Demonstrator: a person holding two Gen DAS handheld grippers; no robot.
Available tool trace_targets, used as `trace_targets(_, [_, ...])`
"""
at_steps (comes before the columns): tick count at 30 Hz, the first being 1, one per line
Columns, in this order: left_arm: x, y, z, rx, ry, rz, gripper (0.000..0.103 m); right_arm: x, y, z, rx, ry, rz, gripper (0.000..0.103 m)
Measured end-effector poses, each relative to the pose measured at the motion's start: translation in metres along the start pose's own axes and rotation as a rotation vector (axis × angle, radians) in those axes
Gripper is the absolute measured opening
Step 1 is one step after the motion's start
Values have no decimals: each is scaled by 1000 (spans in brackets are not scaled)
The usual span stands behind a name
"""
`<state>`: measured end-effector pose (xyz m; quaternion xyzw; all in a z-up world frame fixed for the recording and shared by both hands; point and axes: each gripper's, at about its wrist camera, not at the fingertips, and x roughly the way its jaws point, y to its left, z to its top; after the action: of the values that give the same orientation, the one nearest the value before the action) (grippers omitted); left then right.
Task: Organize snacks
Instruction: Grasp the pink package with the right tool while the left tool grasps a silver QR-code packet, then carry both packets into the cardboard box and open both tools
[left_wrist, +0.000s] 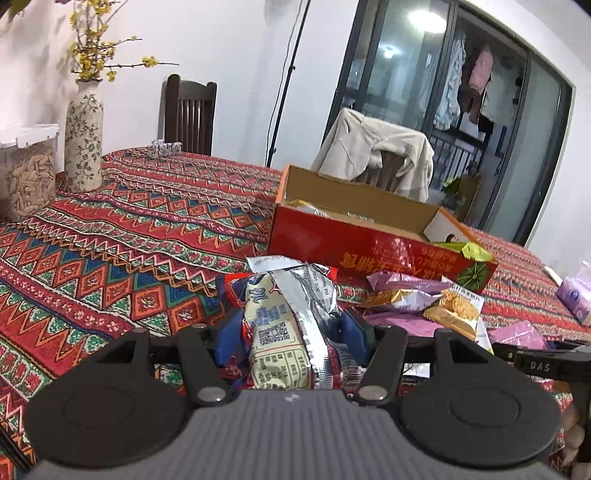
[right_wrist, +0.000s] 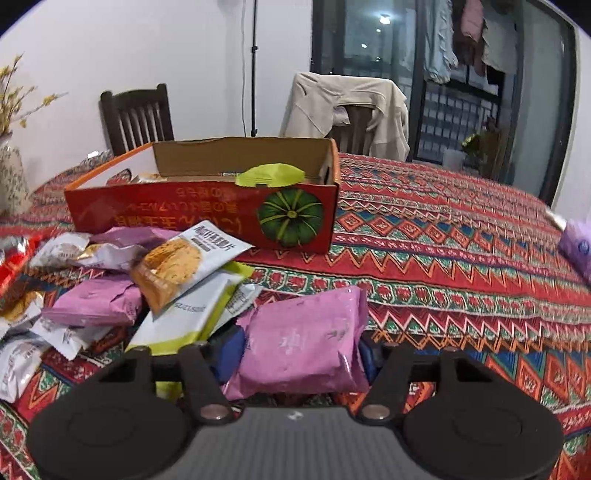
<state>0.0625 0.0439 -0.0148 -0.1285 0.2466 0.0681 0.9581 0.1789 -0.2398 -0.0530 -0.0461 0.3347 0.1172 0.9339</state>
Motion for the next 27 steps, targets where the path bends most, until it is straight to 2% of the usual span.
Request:
trace_targets(3, [-5, 6, -1, 3, -39, -21, 59, -6, 4, 0, 0, -20, -9, 52])
trace_targets(6, [-8, 9, -1, 15, -68, -34, 59, -16, 5, 0, 16, -50, -15, 34])
trace_targets(9, [-6, 11, 5, 13, -82, -53, 59, -30, 9, 6, -3, -75, -16, 23])
trace_targets(11, [-6, 10, 10, 8, -93, -66, 59, -38, 10, 11, -13, -94, -26, 20])
trace_targets(17, [-14, 5, 18, 37, -153, -117, 59, -55, 14, 22, -17, -151, -37, 19])
trace_targets(21, [-12, 0, 25, 59, -170, -114, 59, -62, 17, 30, -22, -193, -44, 19])
trace_targets(27, [-5, -15, 45, 107, -200, -112, 59, -71, 22, 61, -21, -284, 2, 19])
